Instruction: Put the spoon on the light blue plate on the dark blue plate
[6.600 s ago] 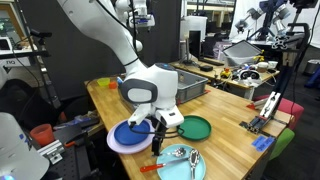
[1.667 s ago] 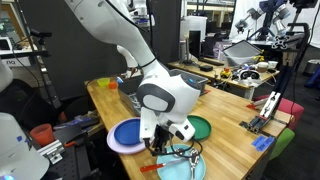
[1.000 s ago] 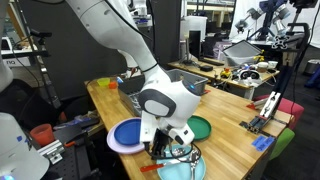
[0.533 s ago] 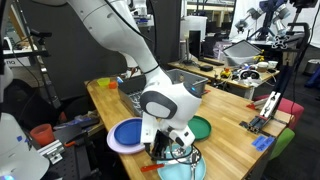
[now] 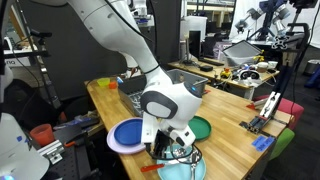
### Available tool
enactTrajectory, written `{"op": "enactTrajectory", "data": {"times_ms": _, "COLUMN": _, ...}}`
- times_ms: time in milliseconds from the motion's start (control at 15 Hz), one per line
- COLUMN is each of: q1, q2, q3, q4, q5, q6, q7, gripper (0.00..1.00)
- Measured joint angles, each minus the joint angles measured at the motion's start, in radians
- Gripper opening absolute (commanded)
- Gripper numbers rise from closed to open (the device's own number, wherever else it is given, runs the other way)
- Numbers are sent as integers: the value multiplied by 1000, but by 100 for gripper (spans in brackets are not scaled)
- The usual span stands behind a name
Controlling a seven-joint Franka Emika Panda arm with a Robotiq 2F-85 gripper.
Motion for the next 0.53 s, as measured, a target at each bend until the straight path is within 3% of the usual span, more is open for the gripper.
{"op": "enactTrajectory", "data": {"times_ms": 533, "q1": 3, "q2": -59, "q3": 0, "q4": -1, "q5": 0, "q6": 3, "q7": 0, "gripper": 5}}
